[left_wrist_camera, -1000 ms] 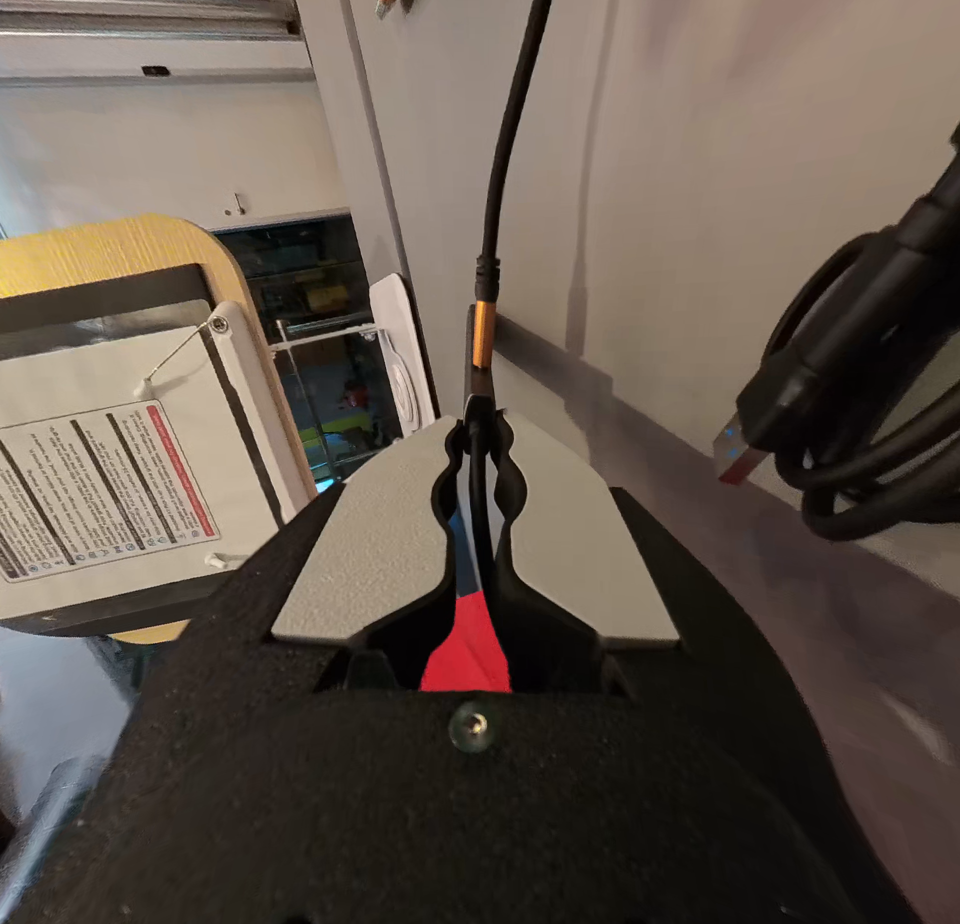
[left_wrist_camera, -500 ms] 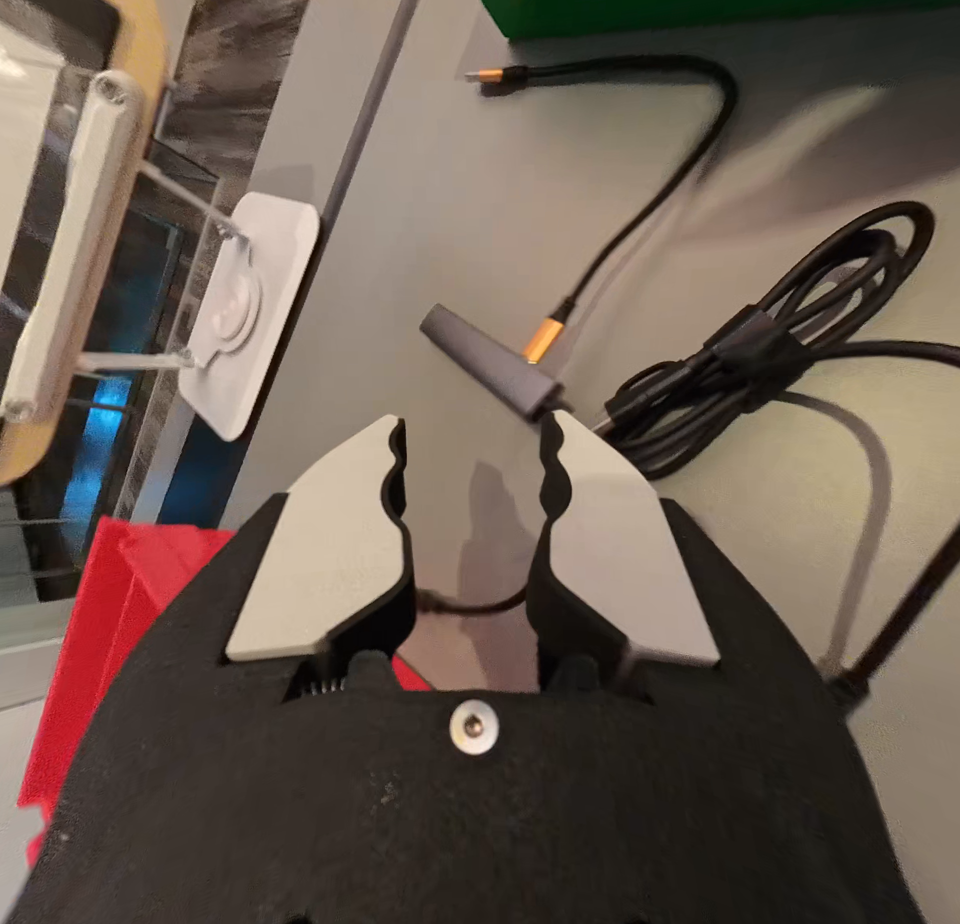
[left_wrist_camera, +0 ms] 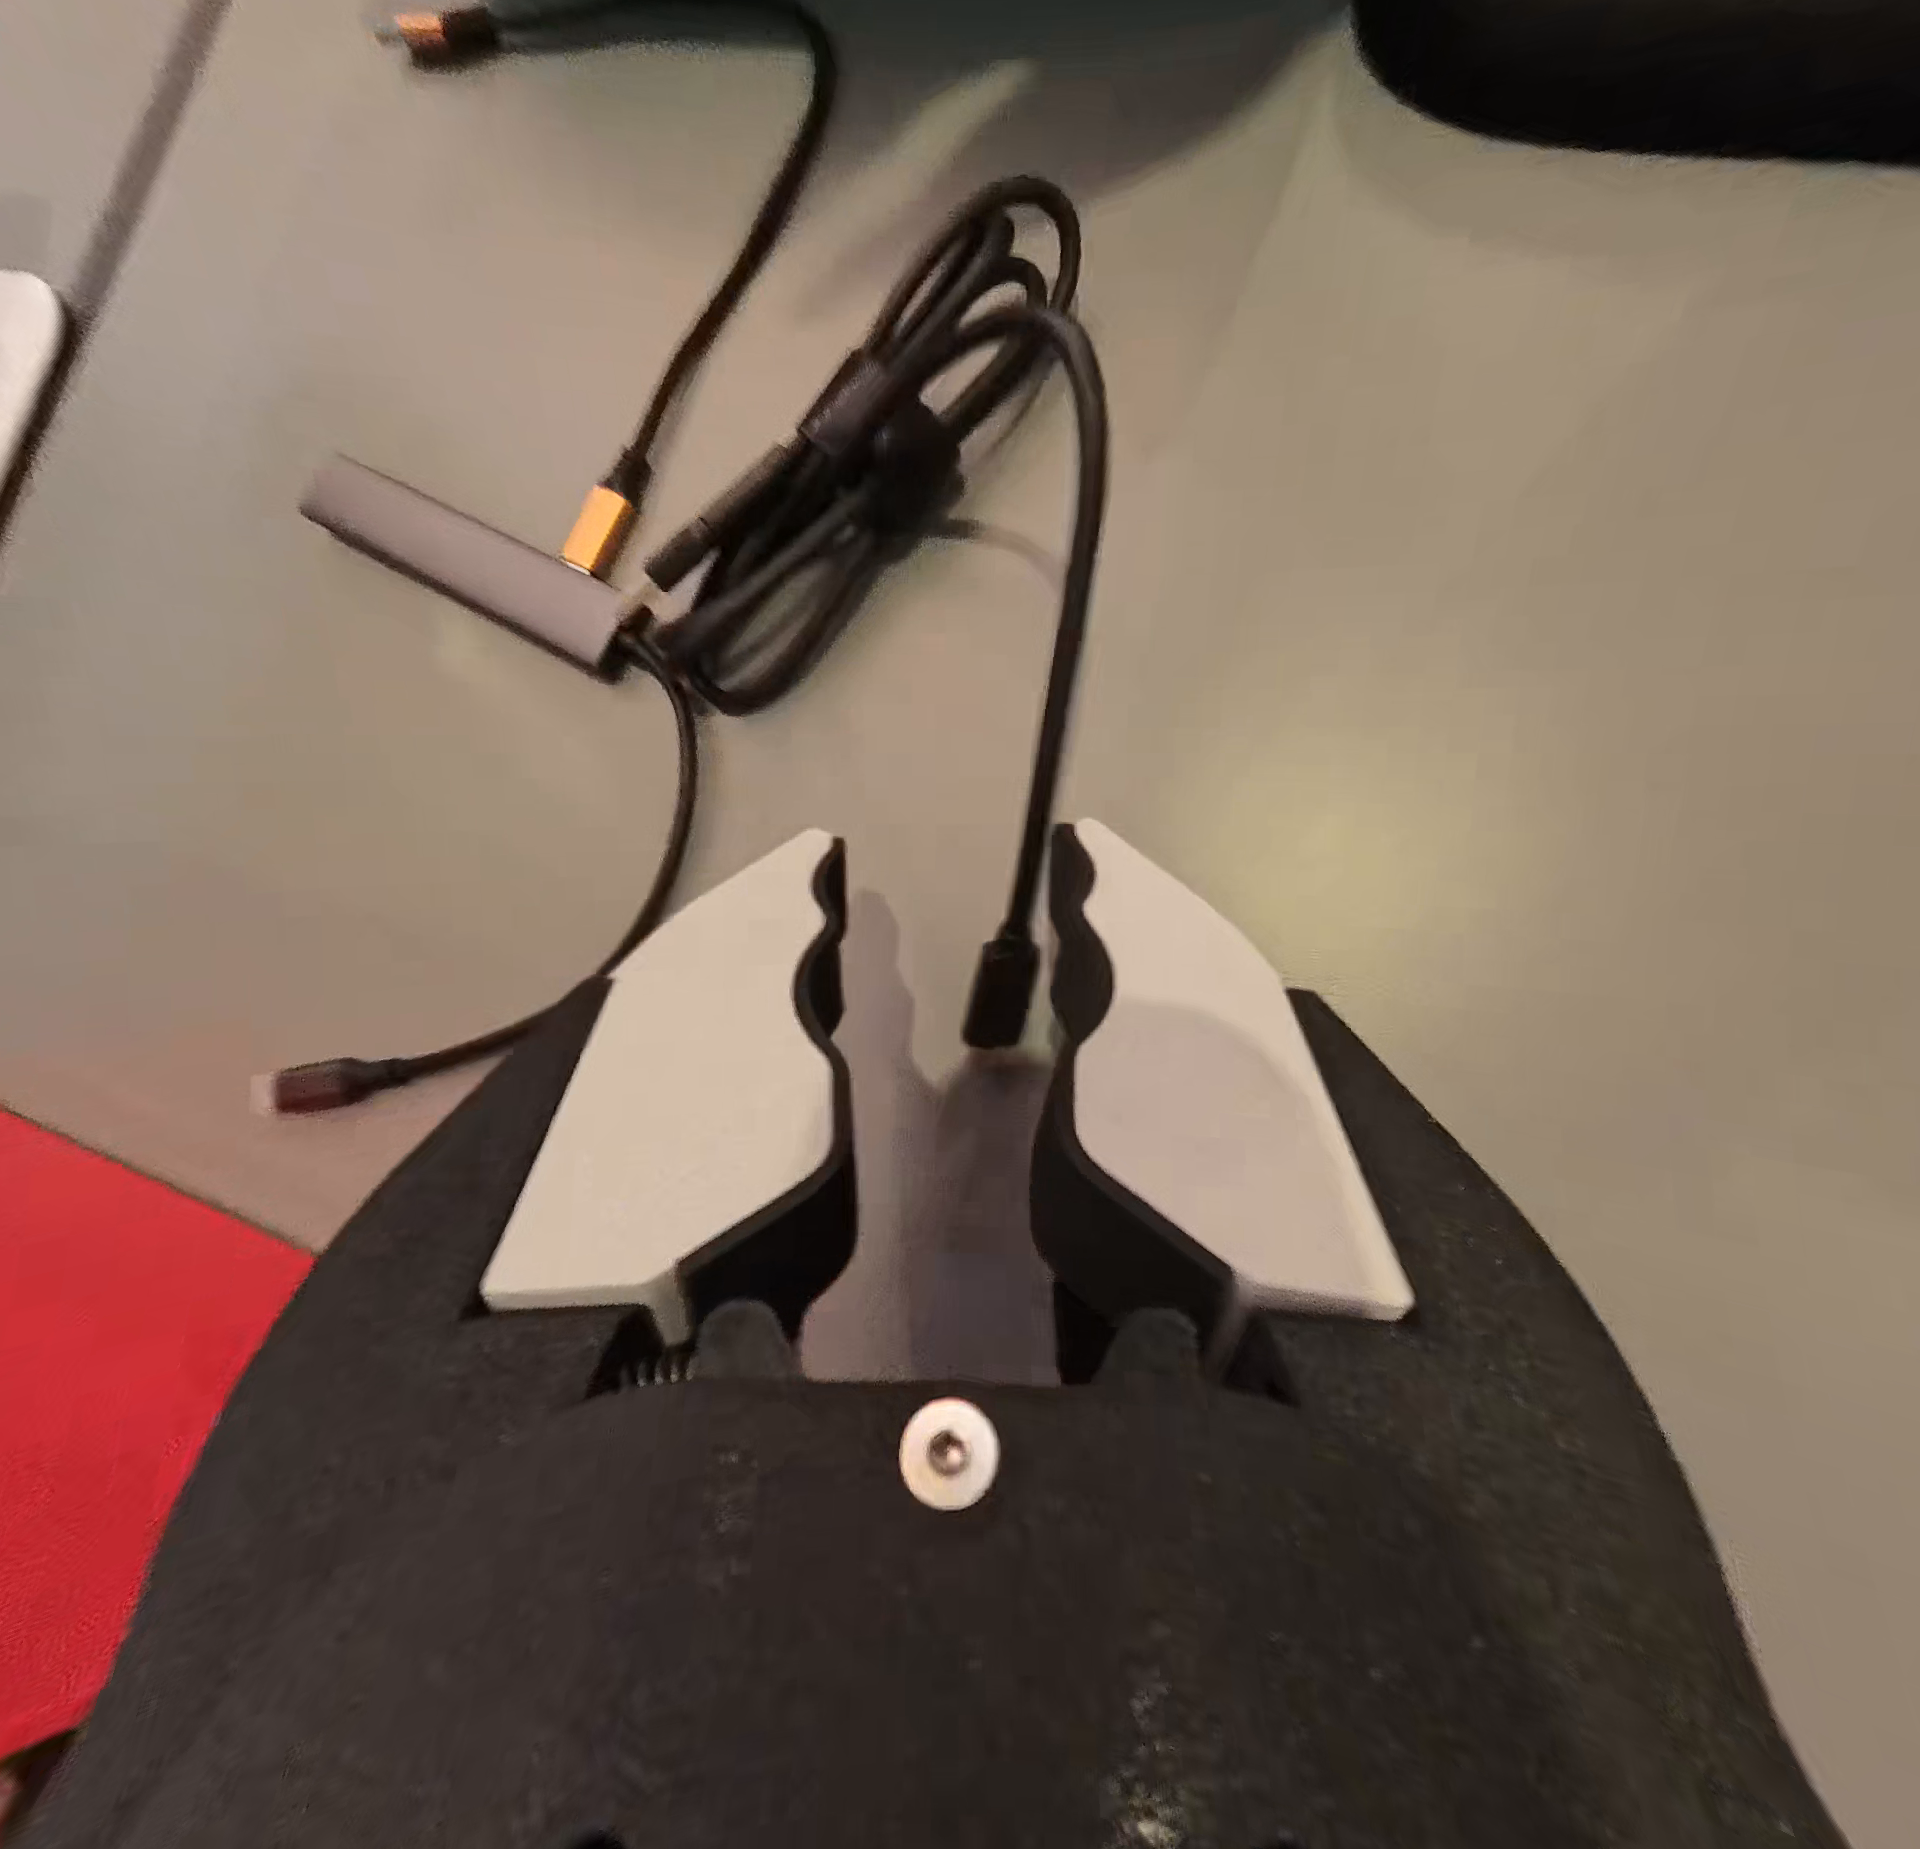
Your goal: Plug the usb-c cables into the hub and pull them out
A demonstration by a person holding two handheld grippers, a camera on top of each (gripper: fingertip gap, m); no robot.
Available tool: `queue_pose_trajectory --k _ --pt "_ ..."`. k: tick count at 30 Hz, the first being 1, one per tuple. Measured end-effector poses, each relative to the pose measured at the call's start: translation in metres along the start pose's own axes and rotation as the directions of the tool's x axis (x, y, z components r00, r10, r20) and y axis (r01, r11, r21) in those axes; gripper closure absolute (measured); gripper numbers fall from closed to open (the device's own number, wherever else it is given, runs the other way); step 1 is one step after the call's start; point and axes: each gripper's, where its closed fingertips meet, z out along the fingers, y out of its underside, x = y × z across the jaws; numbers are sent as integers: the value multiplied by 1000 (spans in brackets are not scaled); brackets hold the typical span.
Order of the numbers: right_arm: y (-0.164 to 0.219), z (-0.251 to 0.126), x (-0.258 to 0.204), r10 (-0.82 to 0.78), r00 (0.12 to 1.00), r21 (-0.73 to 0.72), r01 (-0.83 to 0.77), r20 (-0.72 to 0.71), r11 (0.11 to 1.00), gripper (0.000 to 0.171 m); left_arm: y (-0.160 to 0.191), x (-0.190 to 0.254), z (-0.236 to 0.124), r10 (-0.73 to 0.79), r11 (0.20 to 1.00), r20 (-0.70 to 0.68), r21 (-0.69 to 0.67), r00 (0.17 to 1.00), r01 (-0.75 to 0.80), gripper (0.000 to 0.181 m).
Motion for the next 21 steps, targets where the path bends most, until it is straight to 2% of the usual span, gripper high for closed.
queue_pose_trajectory --k 3,7,11,13,15,18,21 --pt "3 4 -4 -18 1000 -18 19 17 1000 153 14 14 10 16 998 -75 -56 997 -20 159" --pt "6 12 -12 -31 998 -42 34 52 999 153 2 4 4 44 999 -20 -24 999 -44 178" --pt "2 22 -44 -21 976 -24 27 217 999 153 -34 -24 -23 -73 993 -45 93 996 77 178" --pt "4 26 -77 14 920 -44 3 391 999 153 -51 -43 -38 -120 984 -56 129 991 126 177" --pt "15 32 -104 -33 856 -68 79 516 995 153 -69 -64 -49 -156 974 -68 157 985 165 178" --pt "42 55 -113 -144 841 -97 227 521 969 149 -97 -78 -62 -121 975 -129 172 984 142 178" --pt "63 79 -107 -72 867 -179 182 493 967 148 -116 -88 -71 -25 984 -96 171 995 41 178"
